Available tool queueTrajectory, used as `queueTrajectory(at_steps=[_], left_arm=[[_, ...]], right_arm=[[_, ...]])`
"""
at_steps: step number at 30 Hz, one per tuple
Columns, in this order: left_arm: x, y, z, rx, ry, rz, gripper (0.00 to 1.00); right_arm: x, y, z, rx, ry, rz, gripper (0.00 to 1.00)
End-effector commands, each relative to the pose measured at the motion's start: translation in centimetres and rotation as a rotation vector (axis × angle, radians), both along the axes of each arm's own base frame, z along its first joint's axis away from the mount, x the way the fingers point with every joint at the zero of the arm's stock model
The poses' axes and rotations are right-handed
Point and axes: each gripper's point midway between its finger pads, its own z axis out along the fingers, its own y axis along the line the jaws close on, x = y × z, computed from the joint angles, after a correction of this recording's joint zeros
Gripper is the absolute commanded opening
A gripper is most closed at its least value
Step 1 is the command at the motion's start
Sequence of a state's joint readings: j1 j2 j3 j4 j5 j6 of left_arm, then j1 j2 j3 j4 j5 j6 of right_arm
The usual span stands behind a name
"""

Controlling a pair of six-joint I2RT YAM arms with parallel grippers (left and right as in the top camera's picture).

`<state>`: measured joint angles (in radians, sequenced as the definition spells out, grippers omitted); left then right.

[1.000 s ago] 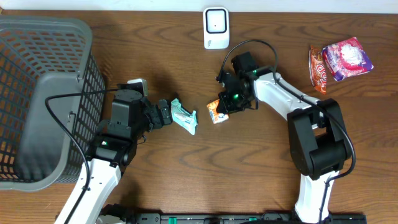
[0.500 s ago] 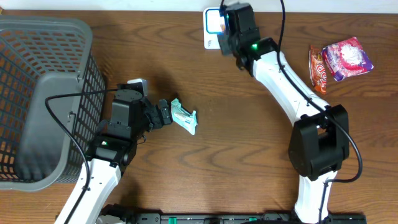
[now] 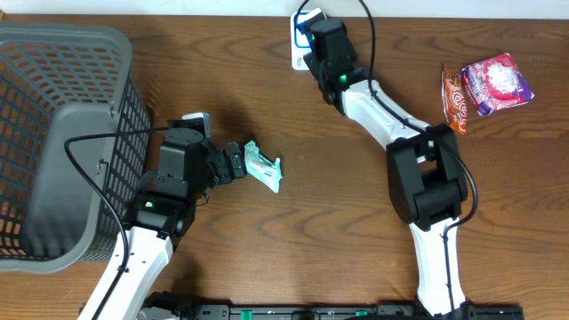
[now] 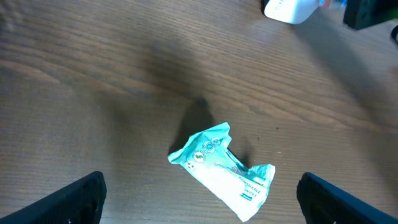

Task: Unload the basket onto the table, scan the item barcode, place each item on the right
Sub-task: 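Carry the orange box right and drop it by the tissue pack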

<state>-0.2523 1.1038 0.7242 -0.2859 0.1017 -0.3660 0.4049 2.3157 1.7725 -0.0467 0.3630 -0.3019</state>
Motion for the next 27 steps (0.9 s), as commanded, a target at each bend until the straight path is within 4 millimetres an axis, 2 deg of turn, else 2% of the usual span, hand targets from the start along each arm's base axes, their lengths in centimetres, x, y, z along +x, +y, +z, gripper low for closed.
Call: queueTrajectory(at_steps=[1, 3, 7, 9, 12, 13, 14, 16, 17, 18, 19, 20, 23, 25, 26, 27], left_arm=[[0.2, 0.2, 0.3, 0.003, -0.008, 0.012, 0.98], [0.2, 0.2, 0.3, 0.003, -0.008, 0.012, 0.98], [0.2, 0.2, 0.3, 0.003, -0.008, 0.012, 0.98], [0.2, 0.2, 0.3, 0.003, -0.008, 0.012, 0.98], [0.2, 0.2, 0.3, 0.003, -0.008, 0.012, 0.98], [0.2, 0.2, 0.3, 0.003, -0.008, 0.012, 0.98], [0.2, 0.2, 0.3, 0.003, -0.008, 0.012, 0.98], [0.2, 0.2, 0.3, 0.003, -0.008, 0.012, 0.98], [0.2, 0.2, 0.3, 0.003, -0.008, 0.012, 0.98], [0.2, 0.2, 0.3, 0.003, -0.008, 0.012, 0.98], [0.2, 0.2, 0.3, 0.003, -0.008, 0.012, 0.98], [0.2, 0.2, 0.3, 0.003, -0.008, 0.012, 0.98], [0.2, 0.2, 0.3, 0.003, -0.008, 0.012, 0.98], [0.2, 0.2, 0.3, 0.003, -0.008, 0.012, 0.98], [0.2, 0.2, 0.3, 0.003, -0.008, 0.012, 0.98], [0.2, 0.2, 0.3, 0.003, -0.008, 0.012, 0.98]], right_arm=[[0.5, -4.5, 4.9, 0.042, -0.11, -0.228, 0.01], [0.4, -6.2, 6.3, 0.041, -0.114, -0.254, 0.01], [-0.5, -11.4, 8.5, 0.011, -0.085, -0.342, 0.01], [-1.5, -15.4, 8.1, -0.033, -0.031, -0.43, 0.01], [-3.7, -20.7, 6.1, -0.13, 0.085, -0.548, 0.01], [-4.9, -22.9, 4.5, -0.14, 0.164, -0.584, 0.08], [-5.6, -24.2, 3.6, -0.137, 0.207, -0.602, 0.18], [-6.7, -26.2, 2.6, -0.139, 0.273, -0.629, 0.21], [-7.3, -27.2, 2.2, -0.135, 0.295, -0.65, 0.26], [-7.6, -27.8, 2.1, -0.132, 0.306, -0.664, 0.37], [-8.0, -28.5, 1.9, -0.129, 0.319, -0.684, 0.63], [-8.3, -28.9, 1.7, -0.127, 0.331, -0.696, 0.81], [-9.2, -28.7, 1.0, -0.125, 0.386, -0.678, 0.93], [-9.3, -26.9, 0.0, -0.068, 0.438, -0.61, 0.99], [-9.3, -24.7, -0.9, 0.003, 0.479, -0.535, 0.99], [-9.4, -20.5, -2.0, 0.142, 0.552, -0.392, 0.99]])
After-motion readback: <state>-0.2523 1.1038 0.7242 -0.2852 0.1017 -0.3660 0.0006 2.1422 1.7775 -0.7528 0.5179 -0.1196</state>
